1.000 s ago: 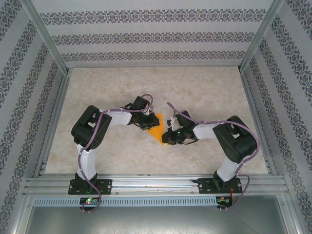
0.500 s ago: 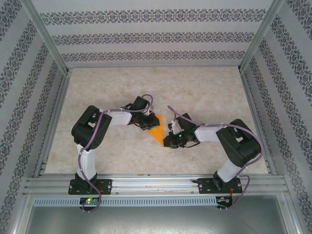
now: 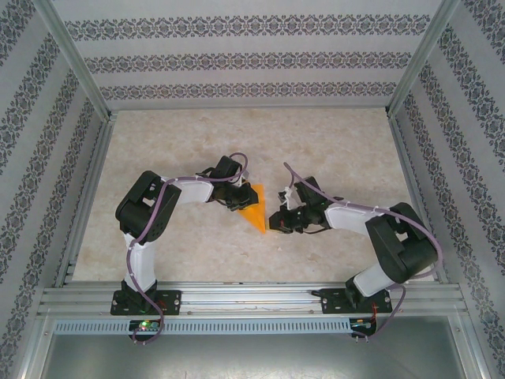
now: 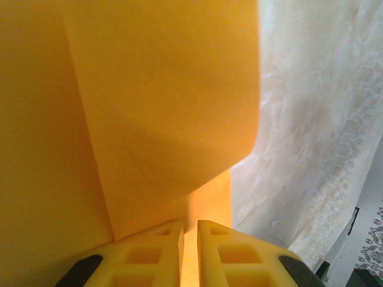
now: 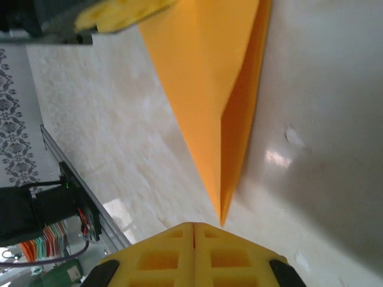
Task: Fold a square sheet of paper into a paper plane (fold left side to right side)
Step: Fourth fold the wing at the center of the table.
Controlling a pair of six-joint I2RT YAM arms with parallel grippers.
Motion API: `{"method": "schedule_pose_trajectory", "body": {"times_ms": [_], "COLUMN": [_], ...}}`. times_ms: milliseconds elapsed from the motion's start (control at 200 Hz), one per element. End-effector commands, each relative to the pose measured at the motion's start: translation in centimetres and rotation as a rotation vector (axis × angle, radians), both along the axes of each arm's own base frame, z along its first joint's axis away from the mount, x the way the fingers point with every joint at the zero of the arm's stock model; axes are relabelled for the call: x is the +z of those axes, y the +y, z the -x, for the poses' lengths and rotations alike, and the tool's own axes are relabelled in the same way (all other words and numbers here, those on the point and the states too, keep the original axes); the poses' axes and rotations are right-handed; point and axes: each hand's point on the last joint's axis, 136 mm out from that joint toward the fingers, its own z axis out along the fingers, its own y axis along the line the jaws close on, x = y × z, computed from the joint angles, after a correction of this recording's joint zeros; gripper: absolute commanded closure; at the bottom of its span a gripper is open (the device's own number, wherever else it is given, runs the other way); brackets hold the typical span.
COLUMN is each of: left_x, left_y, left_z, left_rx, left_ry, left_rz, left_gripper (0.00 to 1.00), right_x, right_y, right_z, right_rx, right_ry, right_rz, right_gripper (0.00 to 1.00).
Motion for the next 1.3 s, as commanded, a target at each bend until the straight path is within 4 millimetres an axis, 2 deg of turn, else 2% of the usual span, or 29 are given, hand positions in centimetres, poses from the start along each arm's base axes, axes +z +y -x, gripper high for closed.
{"method": "schedule_pose_trajectory", "body": {"times_ms": [0,140,300,530,1139,1299], "left_x": [-2.8,-2.8,-2.8,-2.7,-2.7,-2.1], "left_y": [1.3,1.3,1.3,1.3,1.3,1.1], "left_z": [1.1,1.2,1.2,1.2,1.2,1.0], "left_rx": [0.003,0.002,0.000,-0.001,-0.002,-0.003], "left_ry": [0.049,0.051,0.052,0.051,0.052,0.036], "left_rz": [-0.084,-0.084,-0.085,-0.085,-0.084,-0.072], "left_gripper": [0.84,0.84,0.84,0.84,0.84,0.84], "right_x": [1.3,0.8,-0.7,-1.9,-3.6,-4.5], "right_y": [1.8,2.4,2.3,2.1,2.0,1.5], "right_z": [-2.5,-3.8,-4.1,-3.7,-2.9,-2.4], "right_rx": [-0.008,-0.020,-0.025,-0.023,-0.009,-0.008], "right_ry": [-0.066,-0.079,-0.062,-0.044,-0.012,0.013], "right_rz": [-0.059,-0.055,-0.024,0.006,0.043,0.081], "right_gripper": [0.99,0.99,0.99,0.99,0.99,0.99]}}
